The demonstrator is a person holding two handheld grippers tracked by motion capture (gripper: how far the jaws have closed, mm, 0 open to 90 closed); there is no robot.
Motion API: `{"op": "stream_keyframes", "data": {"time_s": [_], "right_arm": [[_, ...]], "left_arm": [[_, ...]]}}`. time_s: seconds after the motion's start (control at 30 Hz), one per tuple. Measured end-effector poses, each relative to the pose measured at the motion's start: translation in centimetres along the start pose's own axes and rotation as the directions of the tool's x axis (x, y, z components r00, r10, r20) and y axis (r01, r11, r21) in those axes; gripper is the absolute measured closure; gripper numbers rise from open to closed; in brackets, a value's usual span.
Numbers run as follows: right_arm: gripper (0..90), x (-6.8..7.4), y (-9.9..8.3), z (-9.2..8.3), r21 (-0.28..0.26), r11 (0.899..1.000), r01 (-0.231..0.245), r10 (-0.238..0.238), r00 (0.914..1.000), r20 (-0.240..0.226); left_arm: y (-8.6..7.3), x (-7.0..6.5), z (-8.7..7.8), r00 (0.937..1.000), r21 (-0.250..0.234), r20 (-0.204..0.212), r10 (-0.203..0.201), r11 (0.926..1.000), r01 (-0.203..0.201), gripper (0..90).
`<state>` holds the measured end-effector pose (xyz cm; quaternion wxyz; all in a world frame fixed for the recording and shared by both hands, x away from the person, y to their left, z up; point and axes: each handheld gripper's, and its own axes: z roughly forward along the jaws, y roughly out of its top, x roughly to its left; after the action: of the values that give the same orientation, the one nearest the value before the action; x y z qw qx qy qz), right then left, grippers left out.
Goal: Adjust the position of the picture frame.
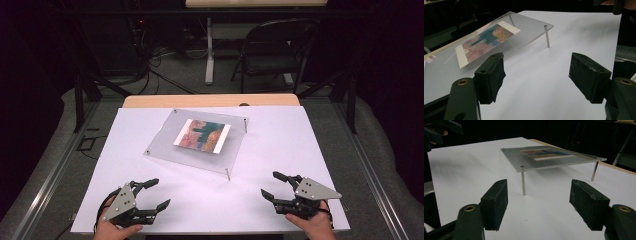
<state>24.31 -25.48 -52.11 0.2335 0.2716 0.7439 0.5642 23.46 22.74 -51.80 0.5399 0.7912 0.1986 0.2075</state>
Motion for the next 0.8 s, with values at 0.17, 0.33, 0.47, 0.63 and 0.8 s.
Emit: {"op": "stream_keyframes", "data": {"time_s": [0.17,0.33,0.47,0.63,0.8], "right_arm": [[30.5,0.0,0.0,0.0,0.002,1.000,-0.001,0.001,1.0000,0.000],[30.5,0.0,0.0,0.0,0.002,1.000,-0.001,0.001,1.0000,0.002],[30.6,0.0,0.0,0.0,0.000,1.000,0.000,0.000,1.0000,0.007],[30.7,0.0,0.0,0.0,0.007,1.000,0.003,-0.003,0.9999,0.011],[31.7,0.1,0.2,0.2,0.047,0.999,0.001,-0.002,0.9998,0.020]], "left_arm": [[0.0,-0.1,0.1,1.0000,0.004,0.000,0.000,1.0000,0.000,28.4],[0.1,-0.1,0.2,0.9999,0.016,-0.013,-0.011,0.9998,0.012,28.9],[0.3,-0.1,0.4,0.9994,0.031,-0.022,-0.027,0.9991,0.028,29.7],[0.5,-0.2,1.0,0.9985,0.065,-0.020,-0.051,0.9965,0.053,29.6],[1.0,-0.2,1.8,0.9957,0.100,-0.025,-0.090,0.9908,0.092,30.6]]}}
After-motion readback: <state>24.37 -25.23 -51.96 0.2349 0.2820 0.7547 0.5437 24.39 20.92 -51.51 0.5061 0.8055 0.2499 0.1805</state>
